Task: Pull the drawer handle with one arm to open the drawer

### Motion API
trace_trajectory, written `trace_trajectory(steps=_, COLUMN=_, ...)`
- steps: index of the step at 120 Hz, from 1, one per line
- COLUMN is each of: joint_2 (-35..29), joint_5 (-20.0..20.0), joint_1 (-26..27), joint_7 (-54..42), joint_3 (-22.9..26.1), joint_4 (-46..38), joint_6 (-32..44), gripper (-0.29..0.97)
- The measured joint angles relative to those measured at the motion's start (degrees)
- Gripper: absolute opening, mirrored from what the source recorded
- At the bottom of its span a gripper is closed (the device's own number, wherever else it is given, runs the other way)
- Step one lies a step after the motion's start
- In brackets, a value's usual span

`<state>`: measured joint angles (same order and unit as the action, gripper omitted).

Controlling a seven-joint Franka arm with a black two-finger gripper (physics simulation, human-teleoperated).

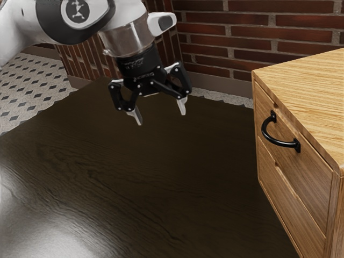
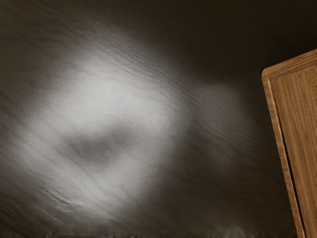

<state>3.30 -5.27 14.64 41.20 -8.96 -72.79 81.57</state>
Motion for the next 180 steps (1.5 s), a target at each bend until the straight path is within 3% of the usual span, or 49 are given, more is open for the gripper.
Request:
trace_trajectory(steps=36, joint_2=0.66, joint_5=-1.40, joint_1=2.91, joint_7=9.00, joint_3=2.56, joint_4=0.00, joint_6=2.31, gripper=0.68)
trace_trajectory(steps=109, joint_2=1.20, joint_5=-3.81, joint_1=9.32, joint_7=17.97, joint_3=2.73, joint_4=-4.19, joint_6=14.58, gripper=0.68)
trace_trajectory(steps=180, joint_2=2.14, joint_5=-5.32, joint_1=9.61, joint_7=21.15, joint_3=2.73, joint_4=-6.75, joint_6=22.10, gripper=0.67)
